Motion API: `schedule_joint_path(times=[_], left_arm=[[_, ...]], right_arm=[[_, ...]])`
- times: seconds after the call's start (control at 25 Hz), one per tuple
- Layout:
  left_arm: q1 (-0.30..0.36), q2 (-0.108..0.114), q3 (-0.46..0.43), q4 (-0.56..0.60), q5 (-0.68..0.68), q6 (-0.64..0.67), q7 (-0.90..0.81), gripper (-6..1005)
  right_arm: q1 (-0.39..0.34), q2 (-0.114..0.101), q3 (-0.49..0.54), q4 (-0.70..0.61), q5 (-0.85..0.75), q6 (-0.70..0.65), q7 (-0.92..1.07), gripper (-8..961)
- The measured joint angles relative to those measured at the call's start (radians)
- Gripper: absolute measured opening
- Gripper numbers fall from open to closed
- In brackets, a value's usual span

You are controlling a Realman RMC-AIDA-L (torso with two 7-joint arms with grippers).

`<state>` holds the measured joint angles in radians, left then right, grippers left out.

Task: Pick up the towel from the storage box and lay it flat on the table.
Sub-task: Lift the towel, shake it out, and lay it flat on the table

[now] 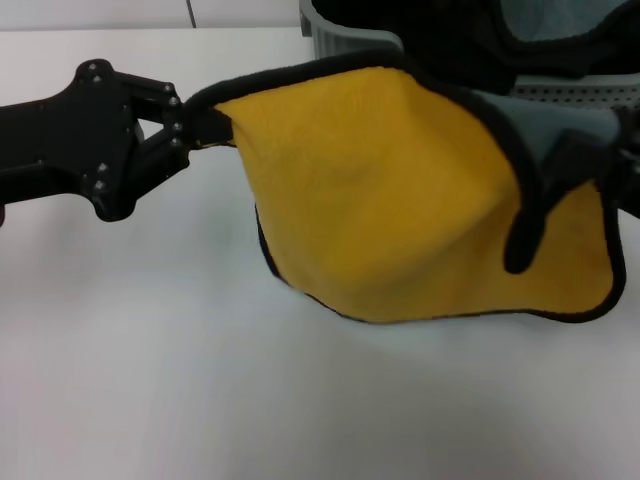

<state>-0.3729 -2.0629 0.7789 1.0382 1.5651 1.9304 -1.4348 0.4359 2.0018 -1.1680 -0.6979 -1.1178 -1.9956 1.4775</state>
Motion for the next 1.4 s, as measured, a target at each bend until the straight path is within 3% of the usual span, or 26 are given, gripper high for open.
schedule_joint_path(times=[0.24,0.4,0.52,0.68,0.84,1.16,1.32,1.4], left_arm=[[0.020,0.012,-0.004,0.002,0.019,-0.023,0.014,22],[0.032,0.023,-0.002,0.016,0.022,-0.013,0.007,22],[0.056,0.012,-0.002,0.086,0.021,-0.011,-0.017,22],[0.067,0.006,-0.011,0.156,0.024,-0.025,-0.050,22],[0.046,0.012,-0.010,0.161,0.025,-0.025,-0.072,22],[-0.081,0.012,-0.014,0.099,0.089,-0.030,-0.064,22],[-0.070,0.014,-0.002,0.102,0.097,0.005,-0.079,23],[-0.045,0.017,0.002,0.105,0.098,0.044,-0.083,23]], right_arm=[[-0.005,-0.009,0.011,-0.221,-0.101,0.089,0.158,3],[-0.014,-0.006,0.056,-0.248,-0.115,0.080,0.185,3],[-0.039,0.005,0.122,-0.242,-0.111,0.052,0.183,3],[-0.046,0.010,0.241,-0.152,-0.078,-0.049,0.185,3],[-0.035,0.002,0.281,0.028,-0.021,-0.138,0.169,3],[-0.004,-0.012,0.284,0.078,-0.024,-0.128,0.104,6],[-0.020,-0.005,0.268,0.101,-0.053,-0.146,0.108,10],[-0.065,0.010,0.223,0.111,-0.062,-0.153,0.110,12]])
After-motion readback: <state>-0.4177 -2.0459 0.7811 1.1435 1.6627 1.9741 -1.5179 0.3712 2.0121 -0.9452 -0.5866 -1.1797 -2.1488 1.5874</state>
